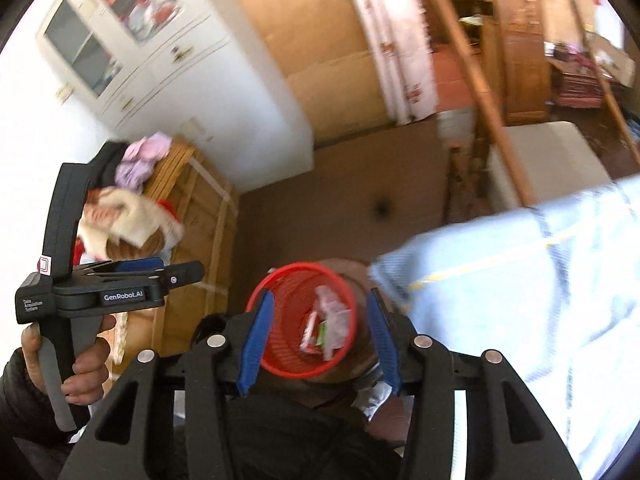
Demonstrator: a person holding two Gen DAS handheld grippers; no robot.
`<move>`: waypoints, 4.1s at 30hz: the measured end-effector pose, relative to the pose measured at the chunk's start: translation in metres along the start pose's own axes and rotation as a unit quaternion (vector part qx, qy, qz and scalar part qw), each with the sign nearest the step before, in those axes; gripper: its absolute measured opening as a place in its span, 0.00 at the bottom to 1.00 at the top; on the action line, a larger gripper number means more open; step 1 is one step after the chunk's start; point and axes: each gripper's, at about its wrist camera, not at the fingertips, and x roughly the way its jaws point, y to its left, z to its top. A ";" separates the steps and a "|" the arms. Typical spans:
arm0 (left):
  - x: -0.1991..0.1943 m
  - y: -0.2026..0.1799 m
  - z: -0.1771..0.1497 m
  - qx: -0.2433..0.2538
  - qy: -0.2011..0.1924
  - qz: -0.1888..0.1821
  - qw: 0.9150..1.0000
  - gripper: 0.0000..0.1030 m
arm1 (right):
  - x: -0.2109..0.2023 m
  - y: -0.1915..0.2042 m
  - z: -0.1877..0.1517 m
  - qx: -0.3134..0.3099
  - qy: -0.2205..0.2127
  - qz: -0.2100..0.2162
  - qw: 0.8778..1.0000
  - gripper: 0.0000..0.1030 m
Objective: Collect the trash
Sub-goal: 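Drop the cup and plastic bag into the red wastebasket from both tools, then return to the table and grasp the cardboard piece with the left tool, then hold the cardboard in the left tool while the right tool grasps the Budweiser can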
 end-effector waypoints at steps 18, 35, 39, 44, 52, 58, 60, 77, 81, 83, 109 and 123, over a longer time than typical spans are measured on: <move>0.002 -0.247 0.001 0.282 0.008 -0.101 0.954 0.80 | -0.155 -0.142 -0.105 0.222 -0.130 -0.166 0.952 0.55; 0.005 -0.465 -0.131 0.537 0.053 -0.195 0.819 0.83 | -0.262 -0.190 -0.295 0.470 -0.210 -0.301 0.803 0.62; 0.006 -0.496 -0.159 0.573 0.063 -0.206 0.791 0.83 | -0.273 -0.193 -0.326 0.505 -0.218 -0.318 0.772 0.63; 0.015 -0.520 -0.176 0.586 0.080 -0.212 0.778 0.83 | -0.283 -0.195 -0.351 0.527 -0.217 -0.334 0.750 0.64; 0.026 -0.548 -0.197 0.597 0.095 -0.213 0.768 0.83 | -0.294 -0.201 -0.365 0.538 -0.215 -0.343 0.740 0.65; 0.045 -0.536 -0.190 0.591 0.088 -0.169 0.784 0.84 | -0.291 -0.214 -0.355 0.525 -0.210 -0.325 0.758 0.65; 0.050 -0.519 -0.171 0.570 0.085 -0.152 0.803 0.83 | -0.289 -0.219 -0.351 0.519 -0.209 -0.318 0.766 0.65; 0.040 -0.500 -0.180 0.611 0.037 -0.164 0.774 0.83 | -0.279 -0.219 -0.344 0.513 -0.201 -0.300 0.779 0.65; 0.051 -0.511 -0.206 0.650 0.036 -0.162 0.742 0.82 | -0.286 -0.212 -0.361 0.533 -0.206 -0.313 0.758 0.65; 0.056 -0.516 -0.214 0.664 0.027 -0.155 0.731 0.79 | -0.289 -0.207 -0.369 0.543 -0.209 -0.320 0.747 0.65; 0.072 -0.486 -0.195 0.659 -0.004 -0.122 0.742 0.80 | -0.287 -0.191 -0.361 0.541 -0.216 -0.327 0.744 0.65; 0.048 -0.474 -0.141 0.578 0.040 -0.183 0.794 0.28 | -0.267 -0.207 -0.364 0.568 -0.201 -0.285 0.746 0.61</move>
